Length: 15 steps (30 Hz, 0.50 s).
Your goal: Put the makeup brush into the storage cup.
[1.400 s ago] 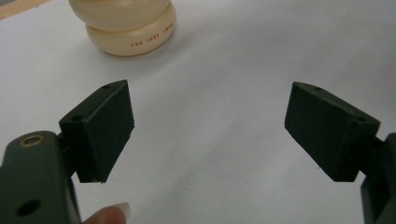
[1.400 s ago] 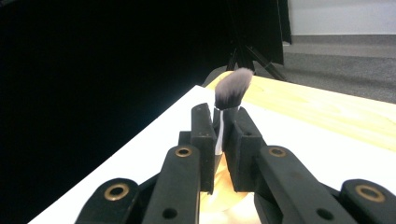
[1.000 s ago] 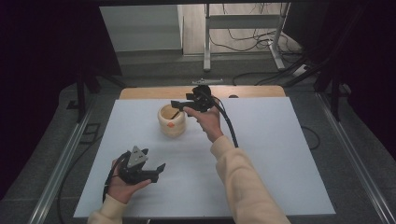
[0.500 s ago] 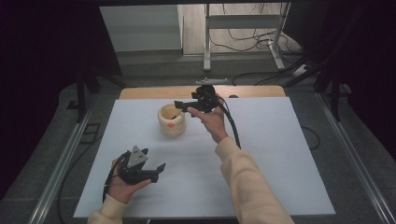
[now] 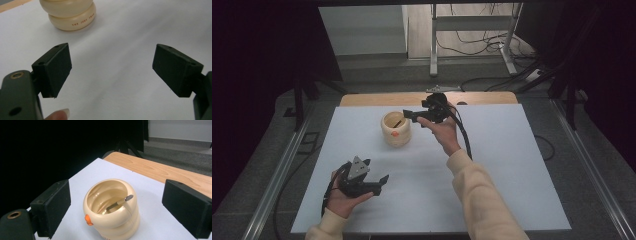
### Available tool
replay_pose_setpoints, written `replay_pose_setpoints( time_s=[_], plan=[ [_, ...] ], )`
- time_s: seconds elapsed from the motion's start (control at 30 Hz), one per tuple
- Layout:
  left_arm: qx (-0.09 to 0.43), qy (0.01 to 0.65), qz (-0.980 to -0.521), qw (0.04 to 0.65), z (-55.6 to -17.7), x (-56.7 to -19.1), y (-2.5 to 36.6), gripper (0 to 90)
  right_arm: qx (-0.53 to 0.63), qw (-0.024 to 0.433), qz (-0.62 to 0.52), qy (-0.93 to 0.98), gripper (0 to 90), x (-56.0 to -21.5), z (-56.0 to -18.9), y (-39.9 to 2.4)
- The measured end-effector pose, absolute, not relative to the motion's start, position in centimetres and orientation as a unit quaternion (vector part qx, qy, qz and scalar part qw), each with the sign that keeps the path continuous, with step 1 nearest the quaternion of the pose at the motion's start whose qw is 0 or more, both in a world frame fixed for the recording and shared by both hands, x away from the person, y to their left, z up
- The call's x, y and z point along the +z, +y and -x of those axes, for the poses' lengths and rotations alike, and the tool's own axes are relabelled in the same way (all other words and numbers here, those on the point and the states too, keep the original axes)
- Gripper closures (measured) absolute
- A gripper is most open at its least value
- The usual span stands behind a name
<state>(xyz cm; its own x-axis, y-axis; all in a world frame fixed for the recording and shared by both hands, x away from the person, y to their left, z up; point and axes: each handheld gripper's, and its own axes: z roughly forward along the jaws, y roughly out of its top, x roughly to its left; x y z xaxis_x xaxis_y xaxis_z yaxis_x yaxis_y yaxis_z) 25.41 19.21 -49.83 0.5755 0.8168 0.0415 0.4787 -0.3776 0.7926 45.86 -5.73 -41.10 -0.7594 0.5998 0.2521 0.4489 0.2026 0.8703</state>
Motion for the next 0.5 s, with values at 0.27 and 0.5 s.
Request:
replay_pose_setpoints(
  time_s=[0.27, 0.5],
  plan=[
    [0.222, 0.407, -0.798, 0.385, -25.3, -49.8, 19.3, 15.7, 0.528, 0.07, -0.337, 0.777, 8.7, -41.4, -45.6, -6.3],
    [0.224, 0.408, -0.798, 0.384, -25.1, -49.7, 19.3, 15.7, 0.525, 0.07, -0.329, 0.782, 8.7, -41.4, -45.0, -7.0]
  ],
)
